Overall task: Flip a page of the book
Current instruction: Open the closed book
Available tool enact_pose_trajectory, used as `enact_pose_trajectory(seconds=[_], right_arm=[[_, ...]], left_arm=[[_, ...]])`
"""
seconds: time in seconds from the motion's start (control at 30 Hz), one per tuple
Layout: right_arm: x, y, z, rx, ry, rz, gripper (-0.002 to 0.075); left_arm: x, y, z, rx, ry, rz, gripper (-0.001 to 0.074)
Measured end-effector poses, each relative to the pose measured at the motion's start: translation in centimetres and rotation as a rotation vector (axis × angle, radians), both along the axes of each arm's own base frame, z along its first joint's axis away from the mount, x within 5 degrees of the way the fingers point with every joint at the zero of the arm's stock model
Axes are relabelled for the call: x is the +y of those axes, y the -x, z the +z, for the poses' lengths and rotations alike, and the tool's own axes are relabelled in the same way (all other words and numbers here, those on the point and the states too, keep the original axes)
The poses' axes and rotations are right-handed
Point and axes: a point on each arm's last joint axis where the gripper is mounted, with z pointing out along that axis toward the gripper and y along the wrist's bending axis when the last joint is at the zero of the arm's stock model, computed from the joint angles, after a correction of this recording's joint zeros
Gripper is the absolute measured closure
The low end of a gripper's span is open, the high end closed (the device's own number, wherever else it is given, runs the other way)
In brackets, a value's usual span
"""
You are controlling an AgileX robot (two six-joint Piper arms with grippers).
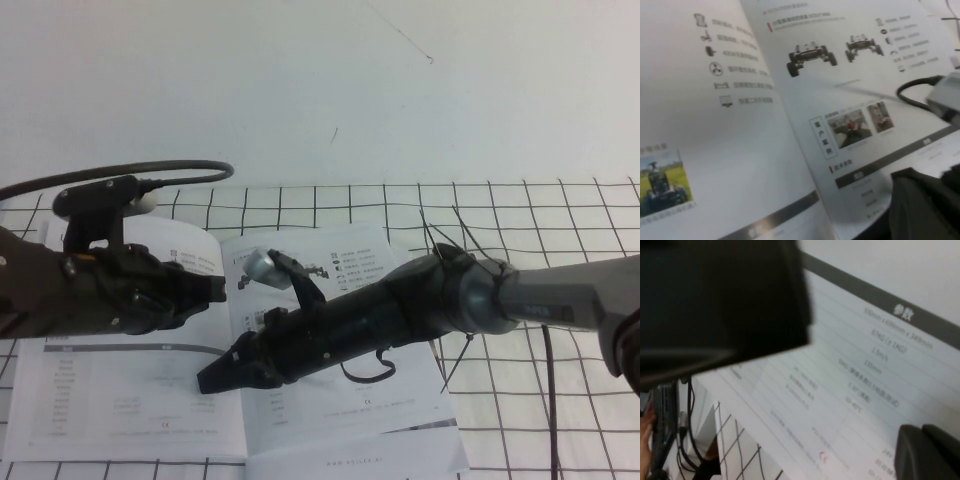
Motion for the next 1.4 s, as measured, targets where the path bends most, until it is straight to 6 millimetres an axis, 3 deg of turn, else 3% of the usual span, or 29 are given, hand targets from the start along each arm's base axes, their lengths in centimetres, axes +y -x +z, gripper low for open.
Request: enact_pose_trajectory(seconds=[0.27, 0.43, 0.77, 1.2, 1.4], right_arm=[[-0.8, -0.5, 3.8, -0.151, 0.145, -0.040, 0.0725], [-2.0, -0.8, 5.0, -0.243, 0.269, -0.033, 0.0725], [-6.3, -2.1, 3.3, -0.287, 0.651, 0.013, 0.0725], [-6.6, -2.0, 2.6, -0.248, 0.697, 0.021, 0.0725], [-6.6, -2.1, 3.1, -0.260, 0.698, 0.009, 0.0725]], left_arm=[[0.0, -1.9, -3.4, 0.056, -0.037, 0.059, 0.0738], [-0.1, -2.5, -6.1, 0.138, -0.063, 0.060, 0.0738], [-0.2, -2.8, -8.2, 0.196, -0.090, 0.053, 0.0738], [-0.1, -3.2, -10.4, 0.247, -0.142, 0.034, 0.0738], [-0.1, -3.2, -10.4, 0.248, -0.141, 0.035, 0.0738]])
